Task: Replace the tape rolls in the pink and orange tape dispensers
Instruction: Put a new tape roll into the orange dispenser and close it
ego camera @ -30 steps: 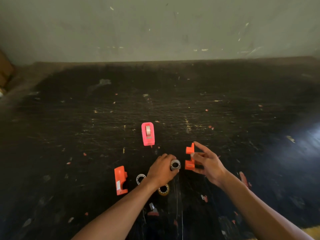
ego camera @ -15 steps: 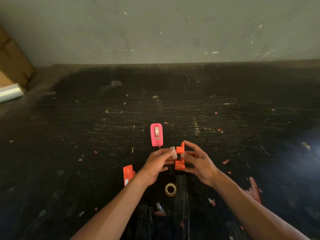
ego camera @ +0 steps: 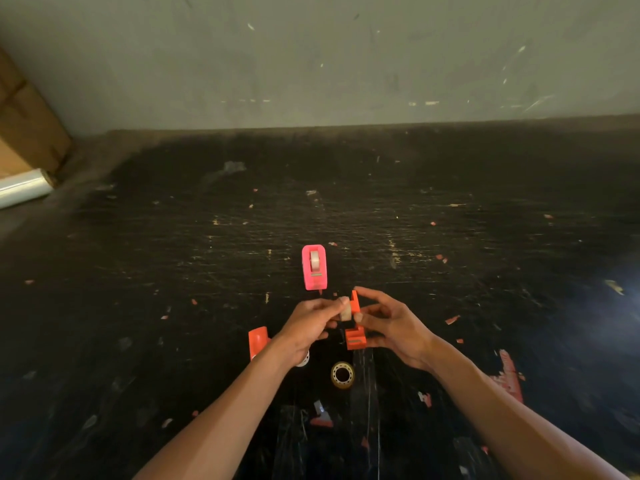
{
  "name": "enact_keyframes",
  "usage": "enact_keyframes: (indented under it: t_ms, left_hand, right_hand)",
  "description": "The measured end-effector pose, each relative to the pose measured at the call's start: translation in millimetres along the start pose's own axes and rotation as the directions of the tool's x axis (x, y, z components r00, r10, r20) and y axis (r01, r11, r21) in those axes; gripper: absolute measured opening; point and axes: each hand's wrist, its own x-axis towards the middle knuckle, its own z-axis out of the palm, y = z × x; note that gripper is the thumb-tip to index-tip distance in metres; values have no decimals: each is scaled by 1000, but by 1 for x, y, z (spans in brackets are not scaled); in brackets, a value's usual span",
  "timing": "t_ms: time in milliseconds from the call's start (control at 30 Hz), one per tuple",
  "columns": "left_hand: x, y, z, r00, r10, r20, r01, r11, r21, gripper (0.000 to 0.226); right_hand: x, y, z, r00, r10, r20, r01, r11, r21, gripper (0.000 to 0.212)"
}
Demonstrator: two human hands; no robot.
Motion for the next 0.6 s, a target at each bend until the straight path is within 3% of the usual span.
enact_keyframes:
  t_ms: [400, 600]
  left_hand:
    - [-12, -1, -1, 987, 162, 20, -163, 979, 126, 27]
    - [-20, -11, -14, 965, 260, 17, -258, 940, 222, 40]
  right_hand:
    - [2, 8, 2, 999, -7, 35, 7, 1000, 1, 52]
    - [5, 11, 8, 998, 14, 53, -16, 999, 36, 55]
